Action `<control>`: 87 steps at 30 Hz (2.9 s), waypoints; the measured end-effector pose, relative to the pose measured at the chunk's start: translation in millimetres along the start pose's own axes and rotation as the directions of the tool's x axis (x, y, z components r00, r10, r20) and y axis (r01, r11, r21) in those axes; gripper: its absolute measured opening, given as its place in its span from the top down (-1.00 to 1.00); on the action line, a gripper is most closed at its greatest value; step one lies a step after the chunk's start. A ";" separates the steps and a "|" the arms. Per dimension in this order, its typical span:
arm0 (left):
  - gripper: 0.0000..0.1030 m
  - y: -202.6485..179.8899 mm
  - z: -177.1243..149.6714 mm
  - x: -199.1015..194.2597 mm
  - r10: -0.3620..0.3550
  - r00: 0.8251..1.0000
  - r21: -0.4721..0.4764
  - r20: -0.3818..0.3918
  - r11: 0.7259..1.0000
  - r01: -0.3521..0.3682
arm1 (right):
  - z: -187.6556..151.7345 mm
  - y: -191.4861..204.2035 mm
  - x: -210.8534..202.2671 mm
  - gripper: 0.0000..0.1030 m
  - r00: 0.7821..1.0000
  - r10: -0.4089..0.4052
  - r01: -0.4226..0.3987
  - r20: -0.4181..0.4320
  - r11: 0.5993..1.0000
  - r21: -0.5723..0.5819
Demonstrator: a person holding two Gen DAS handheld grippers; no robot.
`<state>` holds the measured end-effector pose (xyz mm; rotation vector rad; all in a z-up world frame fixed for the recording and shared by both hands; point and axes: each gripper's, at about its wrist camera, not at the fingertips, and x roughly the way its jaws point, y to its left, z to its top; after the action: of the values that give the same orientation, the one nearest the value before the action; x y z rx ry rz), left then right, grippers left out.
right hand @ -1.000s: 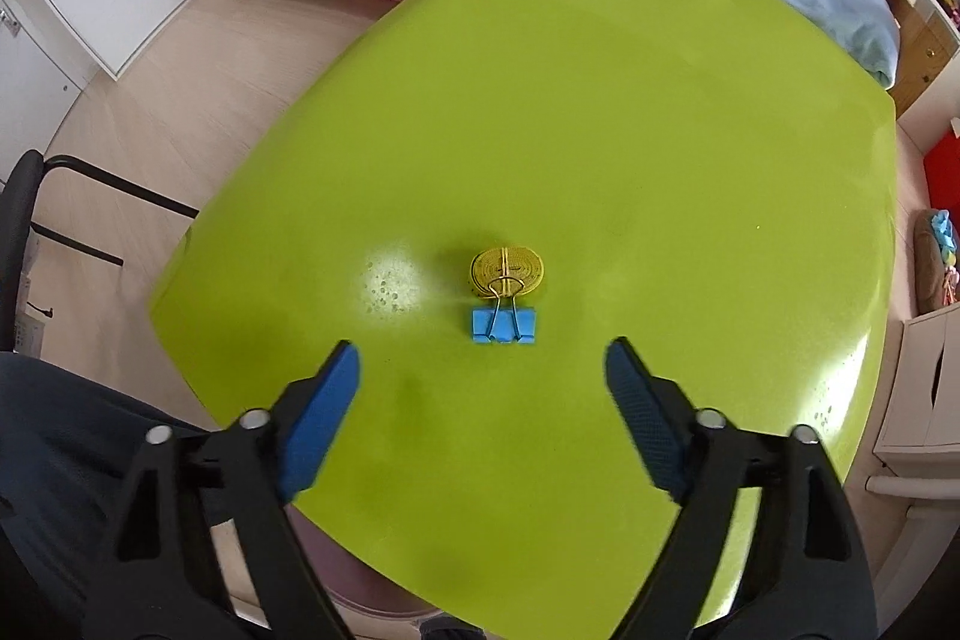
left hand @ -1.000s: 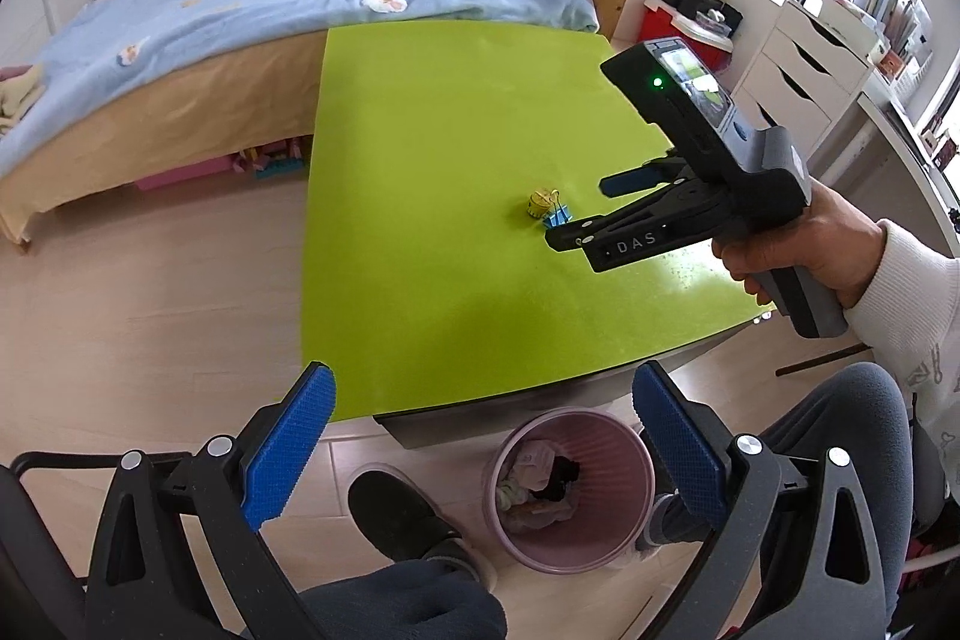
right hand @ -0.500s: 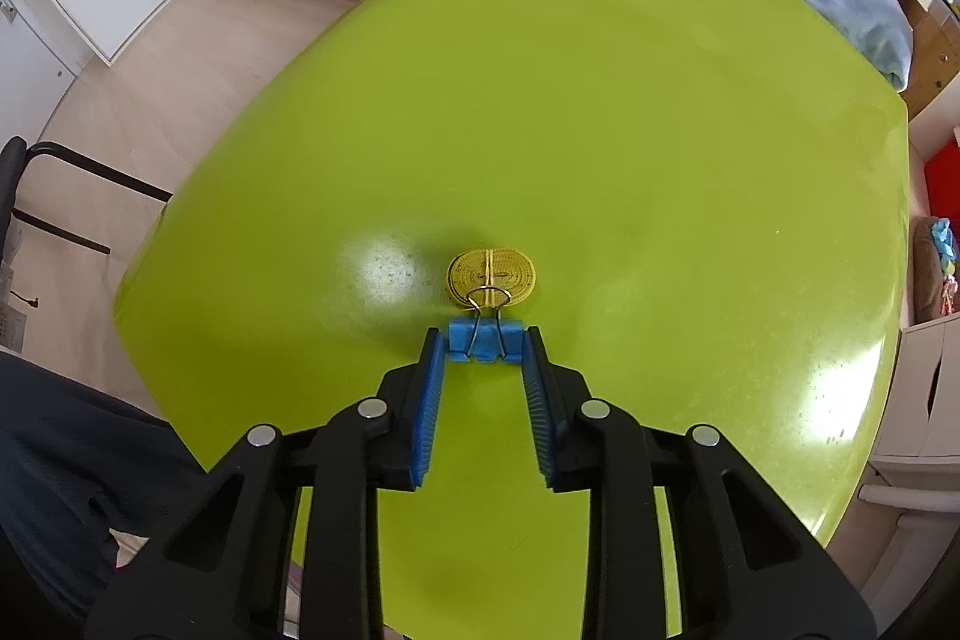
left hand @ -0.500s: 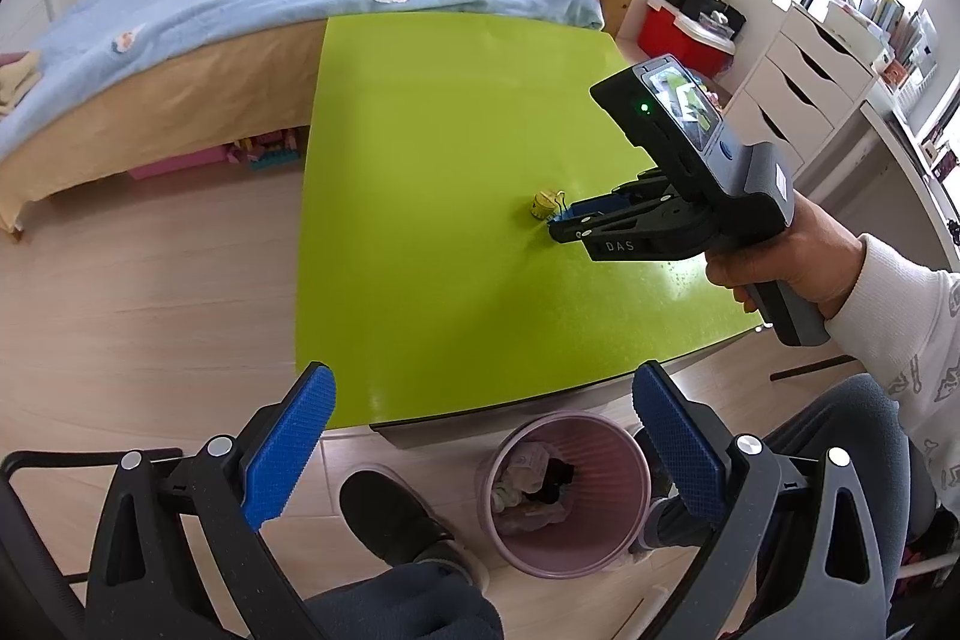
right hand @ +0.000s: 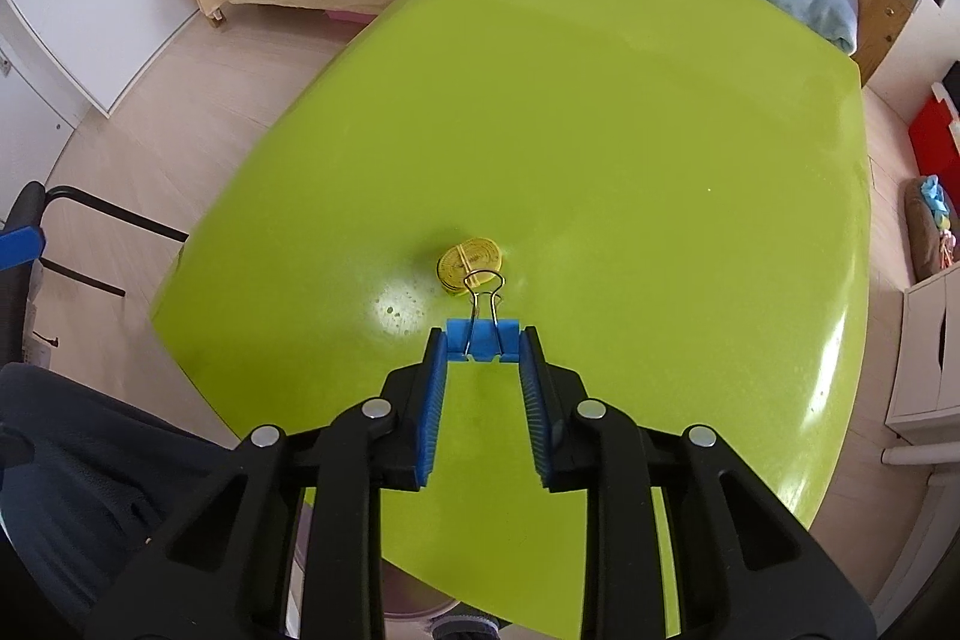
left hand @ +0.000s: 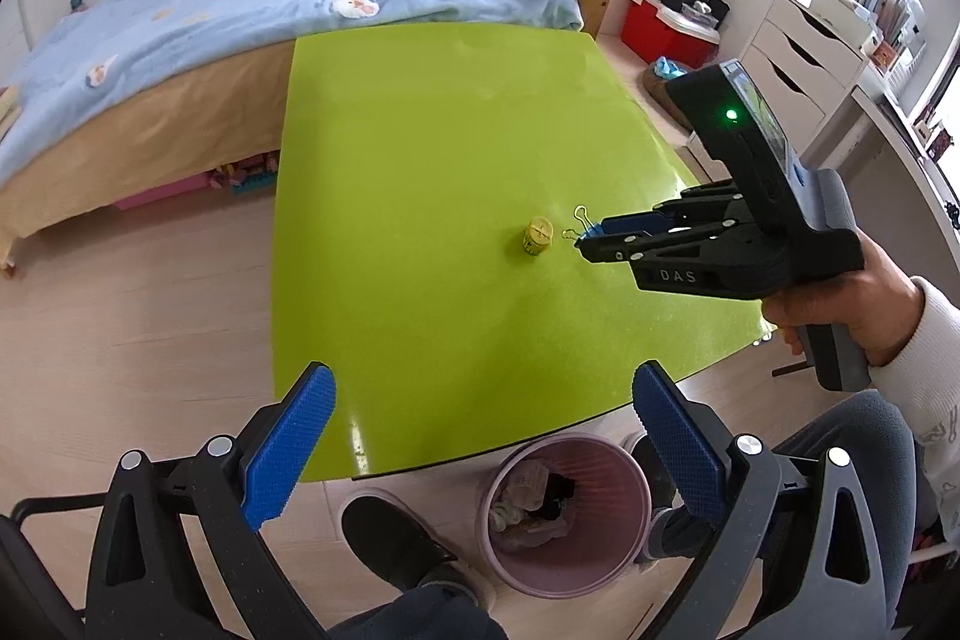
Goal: Collect trash
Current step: 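Grasp the yellow tape roll with the left tool while the right tool holds the clip, then carry the tape roll and blue clip over the wastebasket and open both tools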
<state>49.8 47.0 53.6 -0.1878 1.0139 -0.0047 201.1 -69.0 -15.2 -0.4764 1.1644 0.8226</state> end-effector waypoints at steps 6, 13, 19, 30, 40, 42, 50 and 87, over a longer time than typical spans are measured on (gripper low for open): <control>-0.85 -10.6 25.3 11.3 -0.009 1.000 0.053 0.002 0.999 0.009 | -20.0 -15.0 -27.6 0.53 0.999 -0.006 0.003 0.034 0.998 0.065; -0.85 -26.2 53.6 36.7 -0.017 0.999 0.126 -0.030 0.992 0.021 | -41.1 -32.6 -44.8 0.53 0.999 -0.012 0.007 0.041 0.993 0.120; -0.85 -33.6 73.1 76.8 -0.020 0.995 0.181 -0.099 0.983 0.038 | -54.0 -38.6 -54.6 0.53 0.999 -0.010 0.004 0.046 0.990 0.139; -0.52 -43.2 87.2 147.3 0.008 0.977 0.246 -0.212 0.968 0.045 | -62.5 -50.3 -57.6 0.53 0.999 -0.011 0.004 0.044 0.986 0.165; 0.41 -47.4 84.8 173.4 0.019 0.967 0.250 -0.255 0.967 0.047 | -67.5 -61.0 -53.4 0.53 0.999 -0.007 -0.001 0.041 0.983 0.185; 0.45 -49.1 83.6 175.0 0.016 0.966 0.252 -0.258 0.966 0.051 | -68.0 -60.3 -52.6 0.53 0.999 -0.005 -0.002 0.041 0.982 0.187; 0.62 -44.4 80.4 174.8 0.017 0.966 0.240 -0.257 0.970 0.047 | -68.5 -60.5 -54.0 0.53 0.999 -0.008 -0.001 0.046 0.980 0.198; 0.62 -61.7 -91.8 -30.5 -0.078 0.995 0.127 -0.060 0.988 0.085 | -179.8 77.2 -114.9 0.53 0.993 0.056 -0.064 0.100 0.995 0.082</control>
<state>-38.6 -25.1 42.0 -0.1109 1.0567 -0.1505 12.8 -185.0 35.9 -0.3292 1.1230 0.8355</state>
